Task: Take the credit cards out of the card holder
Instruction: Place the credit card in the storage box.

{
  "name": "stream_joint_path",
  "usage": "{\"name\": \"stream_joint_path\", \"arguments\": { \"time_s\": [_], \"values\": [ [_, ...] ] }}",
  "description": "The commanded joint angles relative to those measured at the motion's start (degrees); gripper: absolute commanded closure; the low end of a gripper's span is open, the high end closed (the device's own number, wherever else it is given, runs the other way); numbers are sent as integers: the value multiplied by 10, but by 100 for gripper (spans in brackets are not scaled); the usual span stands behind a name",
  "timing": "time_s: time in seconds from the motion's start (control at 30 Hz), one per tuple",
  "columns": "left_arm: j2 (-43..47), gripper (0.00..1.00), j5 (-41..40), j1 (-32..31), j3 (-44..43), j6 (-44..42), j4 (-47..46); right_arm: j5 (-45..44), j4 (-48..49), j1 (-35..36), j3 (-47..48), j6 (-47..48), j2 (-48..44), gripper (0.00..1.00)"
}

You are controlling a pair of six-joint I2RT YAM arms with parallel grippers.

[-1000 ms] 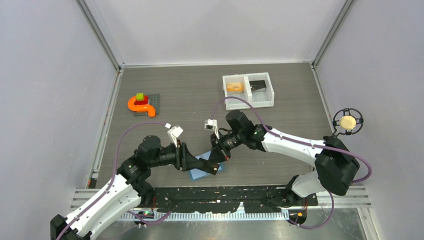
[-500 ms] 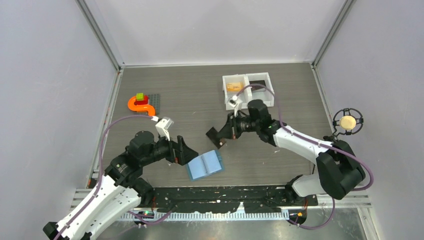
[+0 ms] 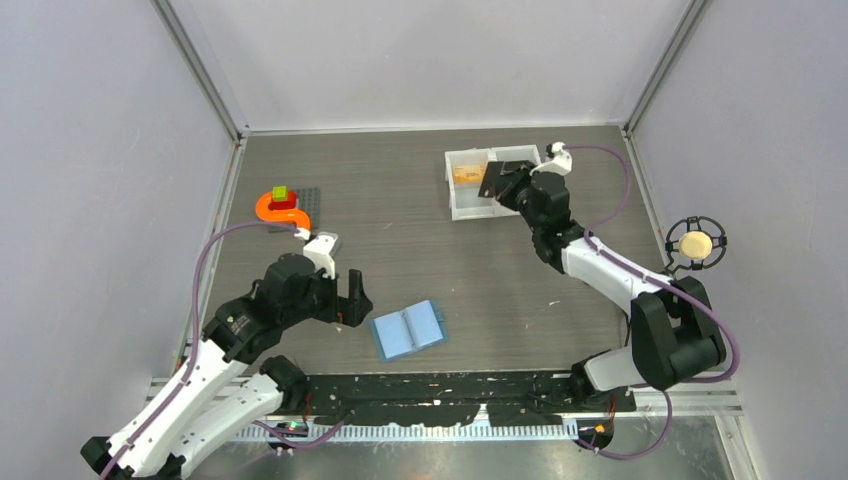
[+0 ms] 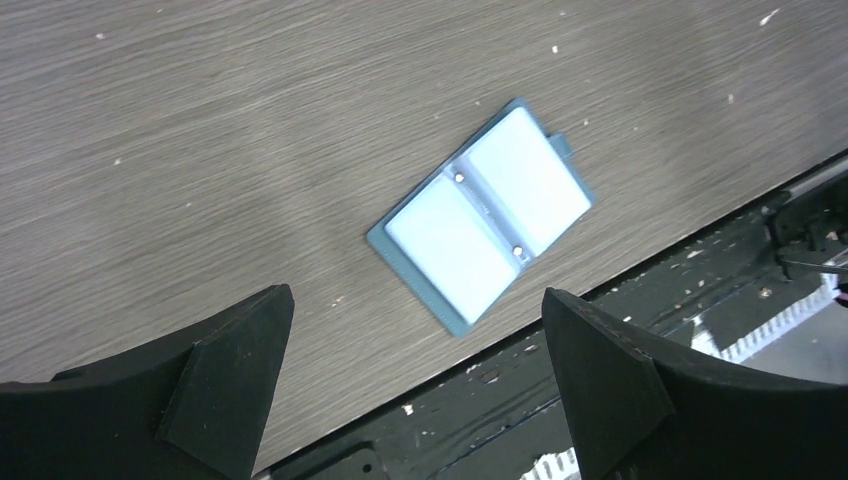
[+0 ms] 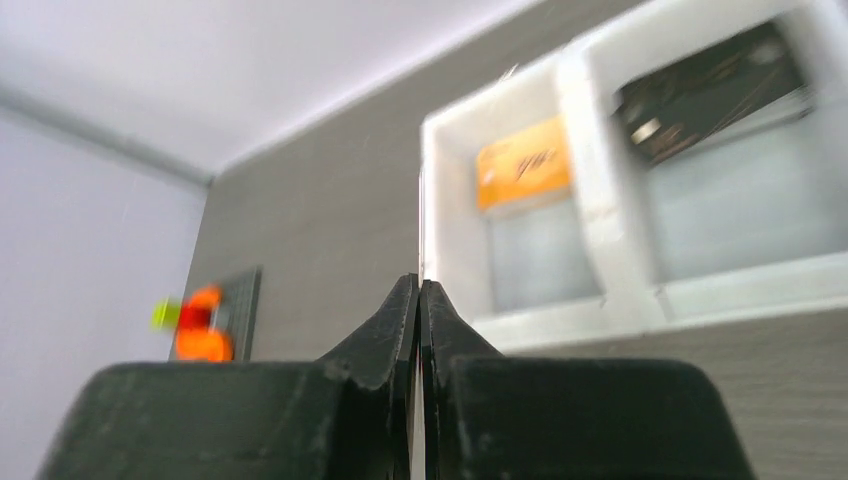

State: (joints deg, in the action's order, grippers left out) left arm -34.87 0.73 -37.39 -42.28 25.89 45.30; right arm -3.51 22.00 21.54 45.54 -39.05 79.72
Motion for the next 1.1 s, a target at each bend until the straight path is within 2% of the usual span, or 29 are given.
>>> {"name": "stream_joint_path", "arguments": {
  "time_s": [0.0, 0.23, 0.5, 0.73, 0.93, 1.07],
  "values": [
    [-3, 0, -50, 3, -38, -40, 59, -196, 62, -12, 63, -25, 39, 95],
    [15, 0, -42, 3, -29, -58, 42, -314, 27, -19, 138, -82, 138, 95],
    [47, 0, -46, 2, -19, -61, 36, -387, -8, -18, 226, -164, 240, 95],
    [74, 0, -42, 3, -13, -62, 30, -442, -52, -18, 241, -239, 282, 95],
    [70, 0, -36, 2, -13, -64, 28, -428, -61, -16, 263, -257, 320, 95],
    [55, 0, -29, 2, -14, -64, 29, -420, -65, -16, 267, -280, 337, 91]
  ]
}}
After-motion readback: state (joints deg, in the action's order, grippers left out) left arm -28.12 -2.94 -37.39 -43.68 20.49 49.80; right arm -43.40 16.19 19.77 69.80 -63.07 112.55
